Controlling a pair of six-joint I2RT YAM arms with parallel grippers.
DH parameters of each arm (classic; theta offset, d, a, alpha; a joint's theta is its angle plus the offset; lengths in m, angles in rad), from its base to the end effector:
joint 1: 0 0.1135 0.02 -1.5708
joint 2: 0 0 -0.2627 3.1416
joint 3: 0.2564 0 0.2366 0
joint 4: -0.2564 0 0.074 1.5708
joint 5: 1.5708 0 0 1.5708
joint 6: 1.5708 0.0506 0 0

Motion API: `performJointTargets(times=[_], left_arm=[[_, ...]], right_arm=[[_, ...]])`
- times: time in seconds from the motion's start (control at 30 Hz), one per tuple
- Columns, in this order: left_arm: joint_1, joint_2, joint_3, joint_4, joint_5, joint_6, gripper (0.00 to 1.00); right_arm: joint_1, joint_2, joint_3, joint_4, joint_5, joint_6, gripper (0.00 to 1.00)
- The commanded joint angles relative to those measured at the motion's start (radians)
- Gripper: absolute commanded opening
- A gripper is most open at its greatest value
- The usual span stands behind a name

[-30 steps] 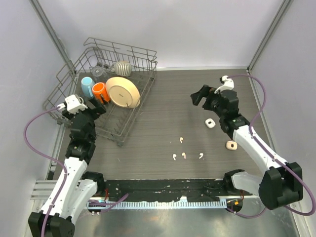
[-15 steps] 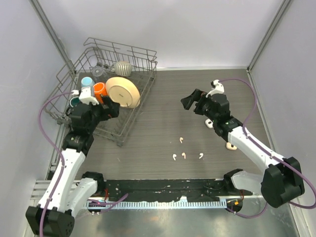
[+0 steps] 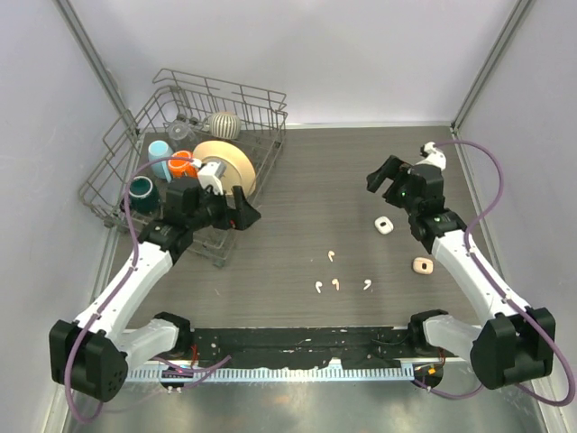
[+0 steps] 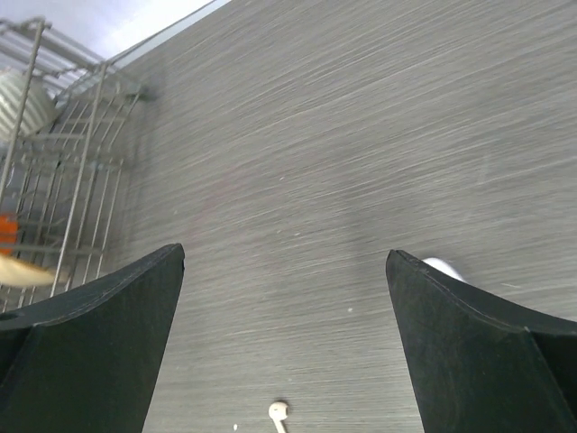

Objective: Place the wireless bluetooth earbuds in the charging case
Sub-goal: Move the distractor to the center of the board.

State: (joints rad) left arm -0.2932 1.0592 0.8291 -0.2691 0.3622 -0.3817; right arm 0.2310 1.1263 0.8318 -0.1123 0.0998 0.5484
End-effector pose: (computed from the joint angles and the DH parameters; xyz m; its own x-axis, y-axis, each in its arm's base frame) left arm 0.2192 -0.0849 0.2907 -0.6369 -0.1716 -0.7516 0.3565 0.7989 -0.4845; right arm 0.2520 0.0541 0.2925 -0.4010 0.4386 -0.8043 0.0824 0.8917 0.4451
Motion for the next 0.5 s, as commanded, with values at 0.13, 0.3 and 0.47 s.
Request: performJointTargets(times=[0.13,0.3,0.47], left_arm=[[-0.185,0.036,-0.028,0.014,-0.017,-0.063,0.87],[-0.265,0.058,-0.009,0.018,-0.063,-0.066,0.86],[-0.267,0.013,0.015,-0.050,-0.234,-0.042,0.90]], right_arm=[[-0.145,-0.108,-0.019,-0.059,0.025,-0.010,1.00],[-0.165,-0.111,-0.010,-0.095,0.040,-0.051,1.00],[-0.171,-0.117,-0.014,-0.107,0.067,-0.056,0.99]])
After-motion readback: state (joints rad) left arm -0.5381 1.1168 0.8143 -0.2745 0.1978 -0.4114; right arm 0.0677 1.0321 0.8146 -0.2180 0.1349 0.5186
